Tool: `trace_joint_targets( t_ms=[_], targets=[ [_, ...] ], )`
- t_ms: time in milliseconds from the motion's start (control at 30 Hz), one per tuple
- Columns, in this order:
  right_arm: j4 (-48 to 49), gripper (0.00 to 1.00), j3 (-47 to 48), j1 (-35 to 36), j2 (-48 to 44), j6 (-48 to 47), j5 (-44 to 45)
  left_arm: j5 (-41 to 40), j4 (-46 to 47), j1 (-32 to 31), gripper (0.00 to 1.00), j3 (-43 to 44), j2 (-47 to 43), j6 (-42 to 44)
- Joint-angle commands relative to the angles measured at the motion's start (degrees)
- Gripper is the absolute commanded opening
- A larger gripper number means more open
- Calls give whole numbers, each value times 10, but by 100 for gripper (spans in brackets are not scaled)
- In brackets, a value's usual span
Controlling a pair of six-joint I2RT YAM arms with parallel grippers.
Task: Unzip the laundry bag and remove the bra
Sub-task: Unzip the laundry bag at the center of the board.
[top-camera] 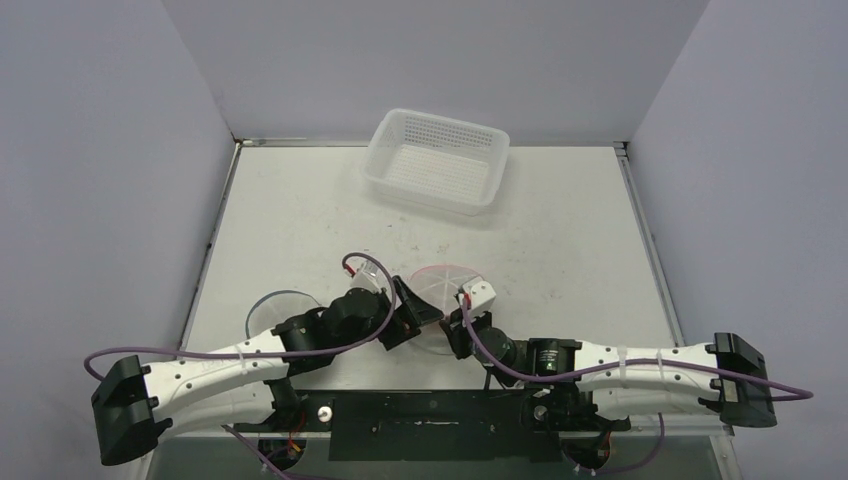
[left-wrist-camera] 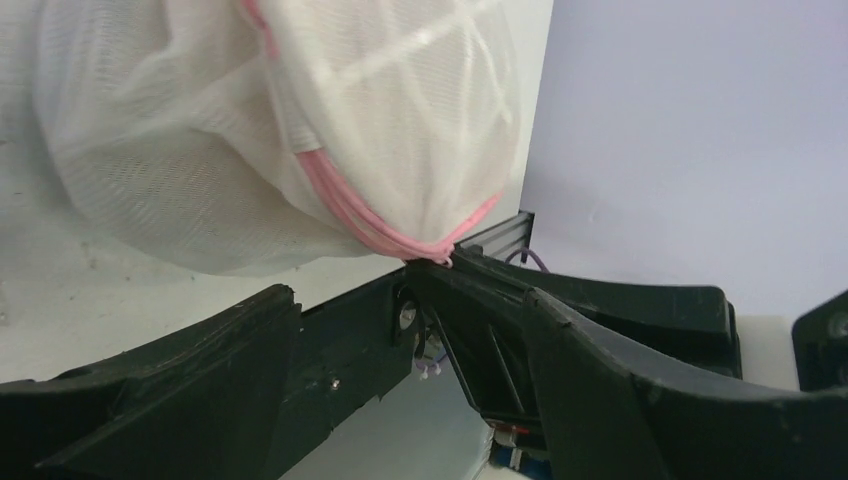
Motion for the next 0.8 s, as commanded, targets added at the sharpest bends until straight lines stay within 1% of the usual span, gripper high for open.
trace_joint_targets(
  t_ms=[0, 133, 300, 500, 633, 700, 733, 767],
  targets=[
    [57, 5, 6, 5, 13, -13, -21, -69, -12, -4, 77, -19, -24, -51],
    [78, 5, -2, 6, 16, -15, -38, -99, -10, -2, 67, -9, 4, -54],
    [88, 5, -3, 8, 21, -15, -53, -96, 12, 7, 54, 10, 47, -53],
    [74, 5, -2, 12, 16, -15, -46, -104, 14, 18, 31, 8, 46, -50],
    [56, 5, -9, 13, 0, -11, -39, -104, 10, 31, 19, 2, 28, -47],
    [42, 5, -11, 13, -9, -8, -34, -103, 8, 37, 8, 1, 23, -42],
    [37, 5, -12, 13, -13, -7, -30, -101, 7, 39, 6, 0, 21, -40],
    [29, 5, -11, 13, -18, -6, -24, -98, 9, 43, 0, -1, 20, -37]
  ],
)
